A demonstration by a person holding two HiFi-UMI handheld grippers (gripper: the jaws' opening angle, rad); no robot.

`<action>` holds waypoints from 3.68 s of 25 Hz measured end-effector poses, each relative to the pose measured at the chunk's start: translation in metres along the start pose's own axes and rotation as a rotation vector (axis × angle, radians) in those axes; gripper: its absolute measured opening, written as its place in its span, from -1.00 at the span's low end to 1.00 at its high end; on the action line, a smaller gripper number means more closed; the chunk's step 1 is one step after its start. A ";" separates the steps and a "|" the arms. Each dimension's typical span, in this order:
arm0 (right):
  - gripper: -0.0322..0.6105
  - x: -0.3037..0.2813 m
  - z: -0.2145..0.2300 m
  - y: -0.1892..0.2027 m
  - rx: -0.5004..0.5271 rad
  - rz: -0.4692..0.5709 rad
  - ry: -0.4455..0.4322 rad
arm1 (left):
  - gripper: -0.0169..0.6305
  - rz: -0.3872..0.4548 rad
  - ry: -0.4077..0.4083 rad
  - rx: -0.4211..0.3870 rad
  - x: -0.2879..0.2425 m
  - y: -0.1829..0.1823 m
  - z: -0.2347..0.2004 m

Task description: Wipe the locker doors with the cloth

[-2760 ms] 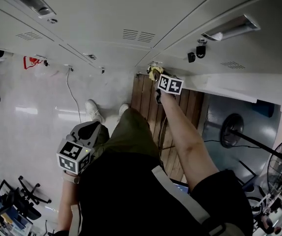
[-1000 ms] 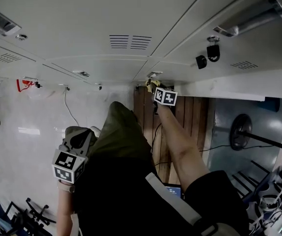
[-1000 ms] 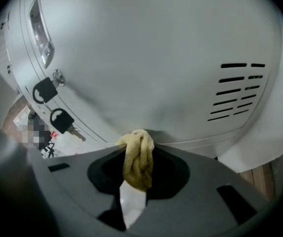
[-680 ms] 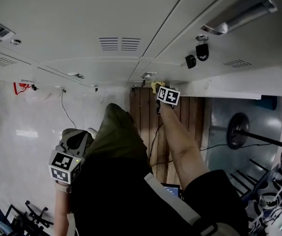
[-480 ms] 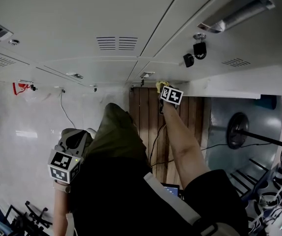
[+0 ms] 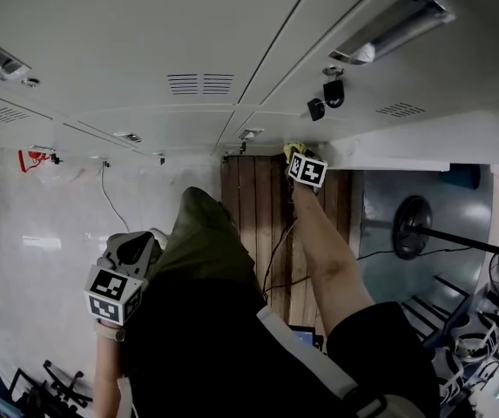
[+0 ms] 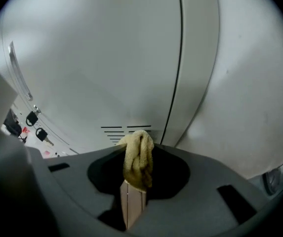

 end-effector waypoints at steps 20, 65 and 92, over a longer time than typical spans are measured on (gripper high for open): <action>-0.63 0.061 -0.048 -0.034 0.144 0.120 -0.113 | -0.92 0.052 0.010 0.025 0.020 -0.001 0.019; -0.62 0.002 -0.020 -0.008 0.104 -0.068 -0.071 | -0.92 0.037 -0.004 0.054 -0.004 -0.011 0.009; -0.63 0.213 -0.089 -0.031 0.060 0.164 -0.191 | -0.92 0.158 0.108 -0.046 0.038 -0.089 0.002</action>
Point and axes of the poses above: the fingertips, and each gripper's own axes: x backward along the fingers, z to its right, y out of its underside, the point moved 9 cm from there along x, backward along the fingers
